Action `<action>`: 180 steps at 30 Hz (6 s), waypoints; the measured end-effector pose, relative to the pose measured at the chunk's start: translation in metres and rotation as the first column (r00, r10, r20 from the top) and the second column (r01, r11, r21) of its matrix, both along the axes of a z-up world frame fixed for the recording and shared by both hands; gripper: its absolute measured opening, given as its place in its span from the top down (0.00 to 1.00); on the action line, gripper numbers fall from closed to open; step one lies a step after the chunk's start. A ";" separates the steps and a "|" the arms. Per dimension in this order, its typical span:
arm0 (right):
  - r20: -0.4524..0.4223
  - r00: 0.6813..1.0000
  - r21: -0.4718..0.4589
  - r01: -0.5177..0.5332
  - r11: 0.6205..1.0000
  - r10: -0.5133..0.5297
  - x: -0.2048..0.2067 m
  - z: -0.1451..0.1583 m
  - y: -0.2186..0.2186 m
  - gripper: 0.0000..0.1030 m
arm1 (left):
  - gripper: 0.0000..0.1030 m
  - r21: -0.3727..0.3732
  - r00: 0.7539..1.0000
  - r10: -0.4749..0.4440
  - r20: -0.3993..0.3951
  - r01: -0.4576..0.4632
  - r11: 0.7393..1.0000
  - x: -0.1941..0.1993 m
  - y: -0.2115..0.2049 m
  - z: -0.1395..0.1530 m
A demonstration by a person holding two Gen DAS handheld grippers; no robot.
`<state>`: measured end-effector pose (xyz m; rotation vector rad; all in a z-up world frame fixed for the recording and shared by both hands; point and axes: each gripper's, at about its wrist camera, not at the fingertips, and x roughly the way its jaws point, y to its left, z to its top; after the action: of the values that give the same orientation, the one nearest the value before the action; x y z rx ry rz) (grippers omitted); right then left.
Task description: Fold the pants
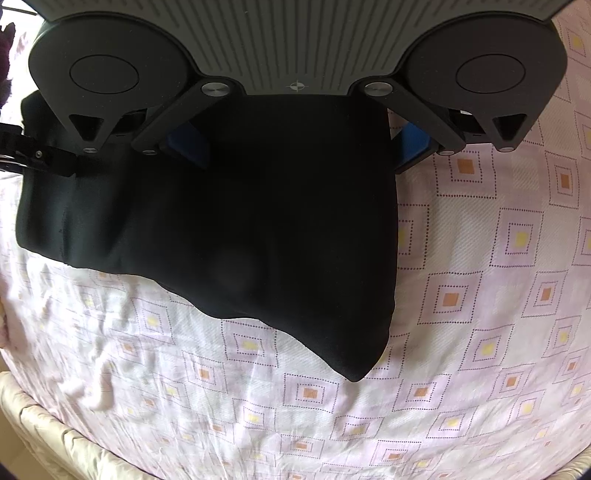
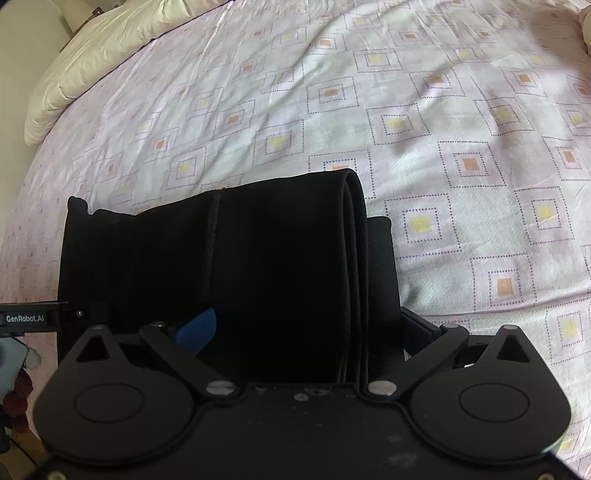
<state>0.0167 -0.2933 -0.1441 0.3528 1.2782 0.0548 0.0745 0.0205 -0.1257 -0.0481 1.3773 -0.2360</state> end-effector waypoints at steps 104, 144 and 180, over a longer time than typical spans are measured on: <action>0.251 0.930 -0.122 -0.245 0.962 0.268 0.114 0.099 0.341 0.68 | 0.82 0.079 0.867 0.339 0.364 -0.392 0.917 0.029 0.284 0.091; 0.404 0.858 -0.135 -0.286 0.949 0.316 -0.089 0.208 0.283 0.60 | 0.82 0.162 0.855 0.289 0.430 -0.389 0.907 -0.153 0.130 0.184; 0.422 0.838 -0.181 -0.296 0.938 0.346 -0.129 0.220 0.279 0.58 | 0.82 0.120 0.824 0.291 0.487 -0.393 0.912 -0.187 0.135 0.196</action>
<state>-0.1123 -0.0139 0.0759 0.0178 0.8610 0.3357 -0.1124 0.1552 0.0699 -0.0558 0.8870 0.2027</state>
